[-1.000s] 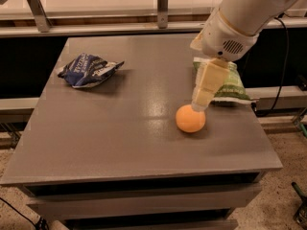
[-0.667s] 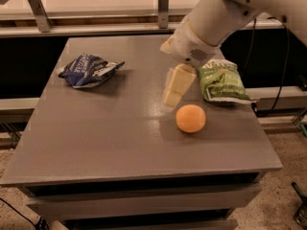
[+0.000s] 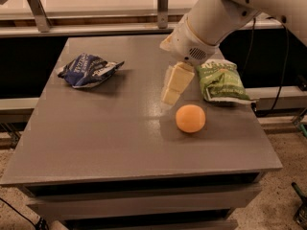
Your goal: Move blue chip bag near orange
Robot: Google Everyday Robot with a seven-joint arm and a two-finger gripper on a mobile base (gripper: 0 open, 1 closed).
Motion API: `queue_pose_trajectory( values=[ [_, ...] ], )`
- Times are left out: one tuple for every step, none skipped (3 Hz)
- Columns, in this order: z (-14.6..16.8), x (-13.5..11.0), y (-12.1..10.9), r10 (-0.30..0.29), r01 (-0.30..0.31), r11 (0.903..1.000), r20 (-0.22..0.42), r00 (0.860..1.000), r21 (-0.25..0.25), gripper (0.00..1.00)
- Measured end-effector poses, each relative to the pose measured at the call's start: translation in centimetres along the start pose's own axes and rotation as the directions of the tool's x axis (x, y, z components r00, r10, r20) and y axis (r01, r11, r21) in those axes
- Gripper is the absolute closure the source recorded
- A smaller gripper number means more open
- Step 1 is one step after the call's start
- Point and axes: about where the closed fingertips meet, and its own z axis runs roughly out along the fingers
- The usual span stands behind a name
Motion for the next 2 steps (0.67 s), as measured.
queue_pose_trajectory(
  values=[
    [0.2, -0.2, -0.4, -0.001, 0.001, 0.9999, 0.012, 1.0, 0.017, 0.0],
    [1.4, -1.1, -3.8, -0.019, 0.015, 0.9974, 0.053, 0.998, 0.07, 0.0]
  ],
)
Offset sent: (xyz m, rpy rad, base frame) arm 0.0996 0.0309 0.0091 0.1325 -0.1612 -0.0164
